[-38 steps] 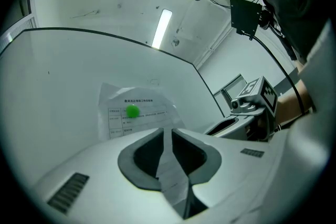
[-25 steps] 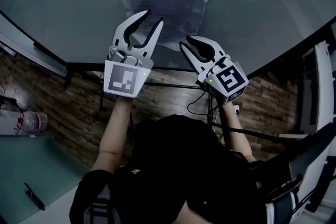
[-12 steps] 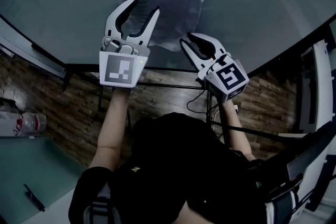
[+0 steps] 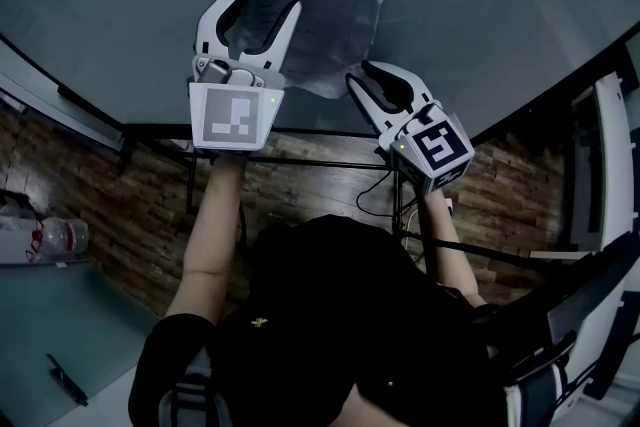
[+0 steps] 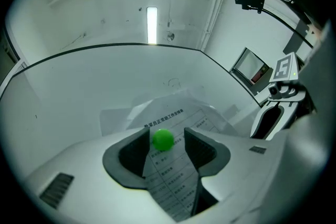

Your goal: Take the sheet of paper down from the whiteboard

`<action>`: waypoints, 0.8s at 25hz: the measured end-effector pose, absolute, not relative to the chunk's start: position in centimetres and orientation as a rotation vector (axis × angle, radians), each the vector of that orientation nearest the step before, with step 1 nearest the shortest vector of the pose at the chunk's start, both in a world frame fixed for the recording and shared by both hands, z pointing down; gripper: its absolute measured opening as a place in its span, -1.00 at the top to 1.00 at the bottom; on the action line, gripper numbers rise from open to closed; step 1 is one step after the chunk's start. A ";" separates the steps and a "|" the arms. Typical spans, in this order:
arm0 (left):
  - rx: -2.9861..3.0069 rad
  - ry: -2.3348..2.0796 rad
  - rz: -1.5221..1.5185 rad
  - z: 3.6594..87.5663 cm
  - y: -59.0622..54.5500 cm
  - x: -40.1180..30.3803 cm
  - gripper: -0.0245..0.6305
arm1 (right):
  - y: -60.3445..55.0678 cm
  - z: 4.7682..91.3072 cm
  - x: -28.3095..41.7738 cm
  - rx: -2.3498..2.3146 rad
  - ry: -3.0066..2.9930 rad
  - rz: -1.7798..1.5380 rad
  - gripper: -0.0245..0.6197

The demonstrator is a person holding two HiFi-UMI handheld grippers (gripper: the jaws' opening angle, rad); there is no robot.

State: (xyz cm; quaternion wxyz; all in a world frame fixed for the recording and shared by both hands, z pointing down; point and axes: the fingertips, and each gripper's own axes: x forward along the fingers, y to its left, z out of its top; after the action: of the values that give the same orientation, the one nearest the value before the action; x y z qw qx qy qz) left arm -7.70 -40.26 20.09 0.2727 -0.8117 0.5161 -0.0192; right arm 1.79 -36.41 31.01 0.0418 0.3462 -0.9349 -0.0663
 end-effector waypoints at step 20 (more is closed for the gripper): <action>-2.062 1.466 -0.097 20.1 -40.9 -8.1 0.45 | -37.6 30.3 2.5 1.073 -2.859 -0.215 0.51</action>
State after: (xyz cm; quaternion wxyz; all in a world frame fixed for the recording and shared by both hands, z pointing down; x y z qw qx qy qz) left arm -8.10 -40.91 20.05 0.3001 -0.7768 0.5524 -0.0365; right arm 2.47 -37.55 30.33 0.0403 0.3502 -0.9332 -0.0702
